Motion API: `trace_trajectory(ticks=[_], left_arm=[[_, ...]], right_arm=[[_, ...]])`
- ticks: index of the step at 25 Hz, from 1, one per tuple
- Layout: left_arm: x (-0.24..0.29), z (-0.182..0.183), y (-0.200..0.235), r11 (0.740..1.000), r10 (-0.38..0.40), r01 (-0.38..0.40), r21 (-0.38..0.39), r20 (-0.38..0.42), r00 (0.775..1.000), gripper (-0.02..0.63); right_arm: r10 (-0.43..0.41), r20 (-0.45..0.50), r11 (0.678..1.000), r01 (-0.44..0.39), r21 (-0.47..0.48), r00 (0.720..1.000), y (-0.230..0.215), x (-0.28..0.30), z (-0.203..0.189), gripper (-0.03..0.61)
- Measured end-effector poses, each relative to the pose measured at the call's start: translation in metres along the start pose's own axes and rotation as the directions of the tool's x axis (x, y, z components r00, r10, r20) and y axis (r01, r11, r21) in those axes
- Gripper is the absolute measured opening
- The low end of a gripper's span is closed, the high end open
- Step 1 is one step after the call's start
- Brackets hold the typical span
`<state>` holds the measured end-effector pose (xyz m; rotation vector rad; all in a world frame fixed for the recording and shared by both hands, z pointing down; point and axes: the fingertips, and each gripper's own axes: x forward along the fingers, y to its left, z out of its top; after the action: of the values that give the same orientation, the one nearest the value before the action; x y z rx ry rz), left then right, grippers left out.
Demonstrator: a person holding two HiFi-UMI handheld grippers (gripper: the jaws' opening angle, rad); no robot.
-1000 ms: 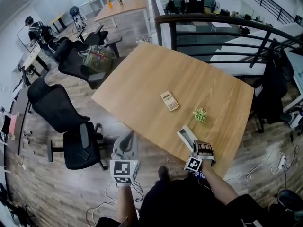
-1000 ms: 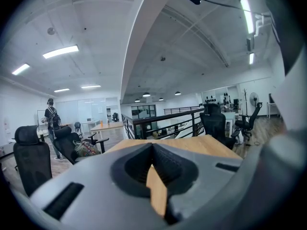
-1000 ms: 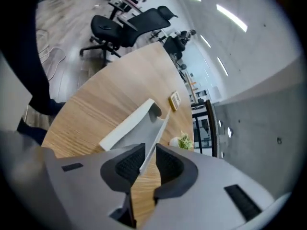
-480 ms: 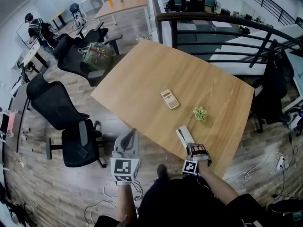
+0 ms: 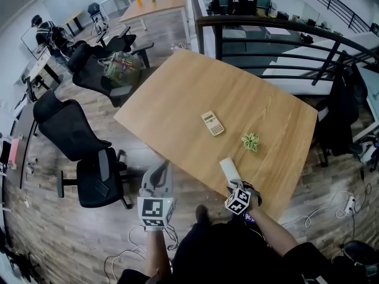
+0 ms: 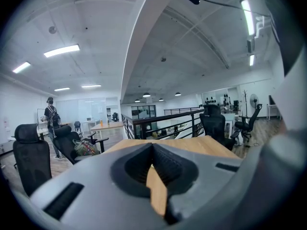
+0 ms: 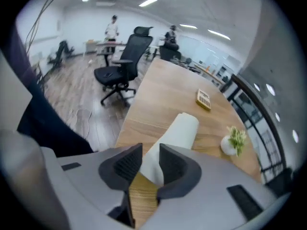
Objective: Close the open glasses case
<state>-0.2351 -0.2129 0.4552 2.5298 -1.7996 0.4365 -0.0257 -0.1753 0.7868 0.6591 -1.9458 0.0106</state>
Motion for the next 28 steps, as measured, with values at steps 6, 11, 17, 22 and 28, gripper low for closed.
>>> trace_trajectory(ticks=[6, 11, 17, 22, 28], left_arm=[[-0.008, 0.0, 0.005, 1.0, 0.018, -0.018, 0.001, -0.003, 1.0, 0.002], [-0.012, -0.005, 0.005, 1.0, 0.024, -0.023, 0.003, -0.015, 1.0, 0.002], [-0.012, -0.002, 0.003, 1.0, 0.015, -0.015, -0.006, -0.003, 1.0, 0.002], [-0.009, -0.005, -0.006, 1.0, -0.012, 0.012, -0.022, 0.001, 1.0, 0.0], [-0.005, 0.002, -0.017, 0.999, -0.046, 0.046, -0.018, 0.02, 0.999, 0.002]], right_arm=[[0.055, 0.049, 0.943, -0.068, 0.327, 0.997, -0.019, -0.001, -0.001, 0.012], [-0.031, 0.052, 0.969, 0.017, 0.248, 0.998, -0.017, 0.002, -0.002, 0.012], [0.004, 0.065, 0.959, -0.022, 0.282, 0.998, -0.019, 0.002, -0.002, 0.014], [0.017, 0.095, 0.939, -0.049, 0.34, 0.995, -0.024, -0.008, 0.005, 0.014], [-0.139, 0.35, 0.882, -0.045, 0.469, 0.926, -0.061, -0.075, 0.026, 0.014]])
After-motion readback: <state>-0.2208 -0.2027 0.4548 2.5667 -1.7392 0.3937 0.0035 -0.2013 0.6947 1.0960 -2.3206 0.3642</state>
